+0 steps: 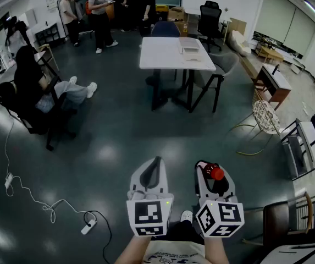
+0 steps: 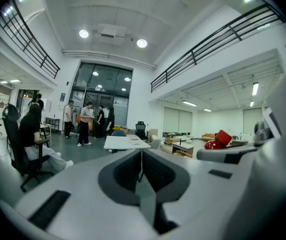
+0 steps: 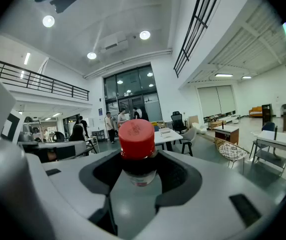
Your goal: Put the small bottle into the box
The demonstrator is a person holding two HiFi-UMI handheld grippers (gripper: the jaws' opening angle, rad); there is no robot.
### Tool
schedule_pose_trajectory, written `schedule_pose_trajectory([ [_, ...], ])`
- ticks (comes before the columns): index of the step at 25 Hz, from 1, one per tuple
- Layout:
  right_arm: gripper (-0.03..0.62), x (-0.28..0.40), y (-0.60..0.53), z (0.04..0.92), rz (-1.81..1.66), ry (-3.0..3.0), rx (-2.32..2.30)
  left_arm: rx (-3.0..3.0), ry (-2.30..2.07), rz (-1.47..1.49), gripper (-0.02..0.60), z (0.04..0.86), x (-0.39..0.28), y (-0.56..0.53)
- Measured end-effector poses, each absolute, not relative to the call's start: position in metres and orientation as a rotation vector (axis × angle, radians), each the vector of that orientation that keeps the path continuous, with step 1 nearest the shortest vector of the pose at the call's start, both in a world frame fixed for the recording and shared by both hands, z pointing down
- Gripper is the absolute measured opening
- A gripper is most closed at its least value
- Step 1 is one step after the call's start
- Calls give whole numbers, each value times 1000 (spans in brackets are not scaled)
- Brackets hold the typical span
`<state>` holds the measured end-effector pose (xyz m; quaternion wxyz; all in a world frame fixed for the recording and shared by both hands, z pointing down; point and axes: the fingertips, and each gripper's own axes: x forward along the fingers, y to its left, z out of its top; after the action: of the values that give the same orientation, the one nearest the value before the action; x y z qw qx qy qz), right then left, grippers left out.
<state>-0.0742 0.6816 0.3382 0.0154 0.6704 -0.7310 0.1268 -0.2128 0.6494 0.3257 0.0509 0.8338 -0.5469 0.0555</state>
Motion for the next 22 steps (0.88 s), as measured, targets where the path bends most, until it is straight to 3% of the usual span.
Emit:
schedule_pose_trajectory([
  [22, 229, -96, 679, 344, 418, -2268, 2076, 2557, -1640, 179, 20, 328, -228, 646],
])
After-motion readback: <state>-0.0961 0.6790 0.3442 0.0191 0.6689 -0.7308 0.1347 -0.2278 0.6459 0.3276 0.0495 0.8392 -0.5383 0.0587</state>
